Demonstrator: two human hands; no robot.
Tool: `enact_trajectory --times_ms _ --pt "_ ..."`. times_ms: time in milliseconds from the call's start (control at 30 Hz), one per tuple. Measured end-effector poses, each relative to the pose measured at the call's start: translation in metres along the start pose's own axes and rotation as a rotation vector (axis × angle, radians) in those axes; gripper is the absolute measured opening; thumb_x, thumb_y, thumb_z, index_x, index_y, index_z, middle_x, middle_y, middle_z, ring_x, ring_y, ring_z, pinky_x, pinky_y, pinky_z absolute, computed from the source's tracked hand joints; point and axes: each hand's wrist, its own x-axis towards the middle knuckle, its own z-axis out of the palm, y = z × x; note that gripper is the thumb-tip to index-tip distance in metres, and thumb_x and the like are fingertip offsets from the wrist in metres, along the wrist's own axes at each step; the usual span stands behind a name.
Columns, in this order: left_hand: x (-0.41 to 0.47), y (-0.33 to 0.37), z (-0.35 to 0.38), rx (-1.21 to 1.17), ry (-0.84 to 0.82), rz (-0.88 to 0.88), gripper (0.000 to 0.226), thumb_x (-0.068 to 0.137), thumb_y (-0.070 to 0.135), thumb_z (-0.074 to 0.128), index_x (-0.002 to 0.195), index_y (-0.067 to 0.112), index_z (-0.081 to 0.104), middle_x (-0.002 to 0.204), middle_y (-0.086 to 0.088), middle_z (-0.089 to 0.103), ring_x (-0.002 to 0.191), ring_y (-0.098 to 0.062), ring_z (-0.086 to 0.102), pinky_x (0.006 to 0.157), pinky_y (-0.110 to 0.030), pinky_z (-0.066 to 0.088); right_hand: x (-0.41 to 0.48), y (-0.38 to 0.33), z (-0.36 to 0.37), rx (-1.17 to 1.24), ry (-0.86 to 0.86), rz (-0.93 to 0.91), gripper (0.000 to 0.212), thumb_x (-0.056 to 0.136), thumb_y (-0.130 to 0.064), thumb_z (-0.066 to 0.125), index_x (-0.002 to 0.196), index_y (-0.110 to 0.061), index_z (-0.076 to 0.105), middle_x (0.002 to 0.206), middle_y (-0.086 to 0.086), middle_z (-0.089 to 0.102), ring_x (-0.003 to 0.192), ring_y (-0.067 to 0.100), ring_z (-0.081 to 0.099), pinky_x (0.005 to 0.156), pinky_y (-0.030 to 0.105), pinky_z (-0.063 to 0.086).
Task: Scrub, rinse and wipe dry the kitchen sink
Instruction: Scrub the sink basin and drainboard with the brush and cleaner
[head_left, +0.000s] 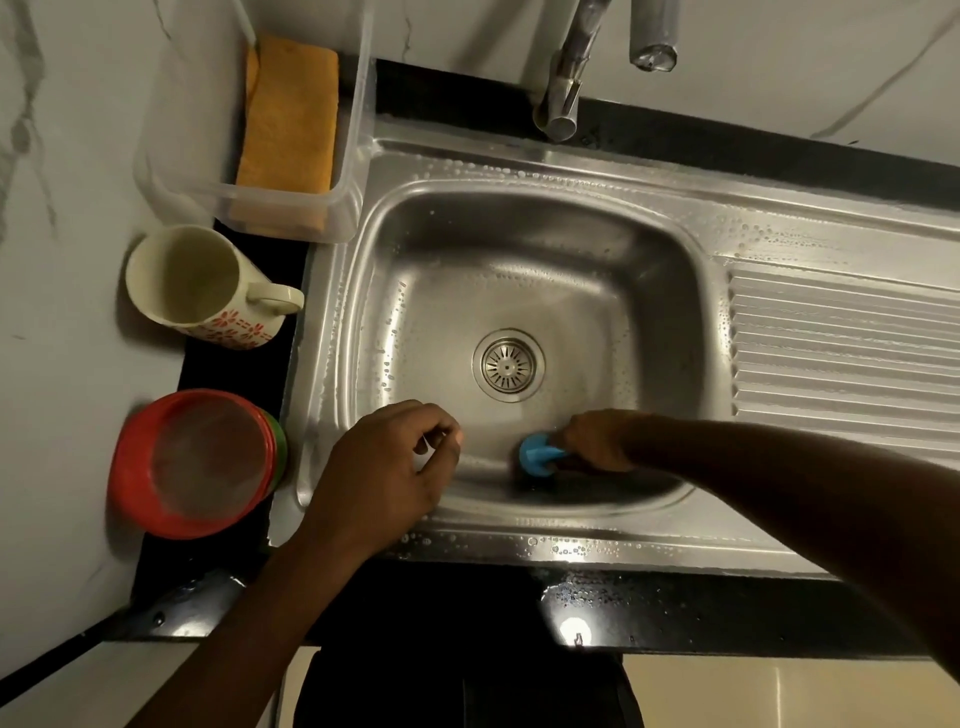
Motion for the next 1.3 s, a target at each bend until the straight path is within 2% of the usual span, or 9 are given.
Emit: enact_trajectory --times_ms 100,200,333,567,733,933,1067,1133,1300 --pt "0.002 0.001 -0.001 -0.011 0.005 -0.002 0.008 0.097 0.028 0.068 0.09 0.031 0.071 0.083 0.015 0.067 0.082 -0.011 0.064 0.069 -0.029 0.054 -0.001 0.022 -0.002 0.005 0.138 0.097 0.046 0.103 -0.056 0.048 0.136 -0.026 0.06 0.132 0.006 0.067 0.118 0.027 0.065 0.104 0.038 0.048" --pt "0.004 -0.002 0.0 0.0 -0.008 0.001 0.008 0.097 0.029 0.068 0.09 0.031 0.071 0.083 0.015 0.067 0.081 -0.011 0.064 0.07 -0.032 0.055 0.009 0.048 -0.017 0.473 0.494 0.32 0.059 0.099 -0.063 0.05 0.14 -0.022 0.061 0.132 0.005 0.068 0.122 0.027 0.066 0.109 0.042 0.049" --pt "0.006 -0.006 0.002 0.023 -0.02 0.006 0.007 0.097 0.028 0.068 0.091 0.03 0.071 0.083 0.015 0.066 0.08 -0.01 0.064 0.07 -0.033 0.055 0.042 0.045 -0.056 0.905 0.811 0.54 0.042 0.105 -0.043 0.055 0.13 -0.01 0.063 0.115 0.01 0.069 0.106 0.029 0.068 0.094 0.041 0.054" --pt "0.01 0.0 0.01 0.024 -0.047 0.037 0.007 0.097 0.031 0.067 0.09 0.031 0.069 0.082 0.014 0.065 0.081 -0.01 0.063 0.069 -0.035 0.055 0.051 0.003 -0.051 0.888 0.782 0.448 0.04 0.106 -0.042 0.054 0.131 -0.011 0.061 0.113 0.008 0.069 0.089 0.021 0.063 0.074 0.032 0.048" --pt "0.013 0.007 0.008 0.009 -0.056 0.061 0.007 0.098 0.031 0.068 0.091 0.031 0.07 0.083 0.016 0.066 0.082 -0.008 0.064 0.07 -0.031 0.054 0.02 0.009 0.007 0.948 0.708 0.515 0.042 0.105 -0.037 0.057 0.136 -0.009 0.059 0.124 0.011 0.067 0.101 0.023 0.063 0.084 0.03 0.046" --pt "0.011 -0.002 0.005 0.035 -0.056 0.063 0.01 0.099 0.037 0.062 0.093 0.033 0.068 0.084 0.019 0.063 0.083 -0.006 0.061 0.07 -0.03 0.055 0.031 0.04 -0.056 1.292 0.91 0.603 0.045 0.109 -0.033 0.049 0.145 -0.005 0.052 0.138 0.016 0.061 0.129 0.034 0.057 0.111 0.04 0.045" --pt "0.008 -0.007 0.007 0.03 -0.044 0.052 0.01 0.097 0.038 0.062 0.092 0.032 0.068 0.083 0.018 0.062 0.08 -0.007 0.061 0.068 -0.031 0.053 0.034 0.046 -0.074 1.291 0.88 0.686 0.043 0.11 -0.033 0.046 0.136 0.0 0.057 0.108 0.01 0.055 0.109 0.035 0.061 0.089 0.038 0.048" --pt "0.005 -0.004 0.007 0.02 -0.042 0.049 0.007 0.098 0.033 0.066 0.091 0.031 0.069 0.082 0.018 0.062 0.08 -0.006 0.061 0.069 -0.029 0.052 0.031 0.035 -0.05 1.29 0.865 0.715 0.045 0.108 -0.033 0.052 0.144 -0.006 0.051 0.121 0.007 0.058 0.112 0.026 0.059 0.09 0.031 0.045" --pt "0.006 0.002 0.009 0.009 -0.071 0.069 0.009 0.098 0.034 0.066 0.091 0.031 0.068 0.082 0.017 0.063 0.081 -0.007 0.062 0.069 -0.031 0.054 0.022 -0.002 0.016 1.331 0.688 0.79 0.044 0.11 -0.031 0.045 0.136 0.003 0.055 0.135 0.025 0.061 0.123 0.042 0.06 0.098 0.042 0.05"
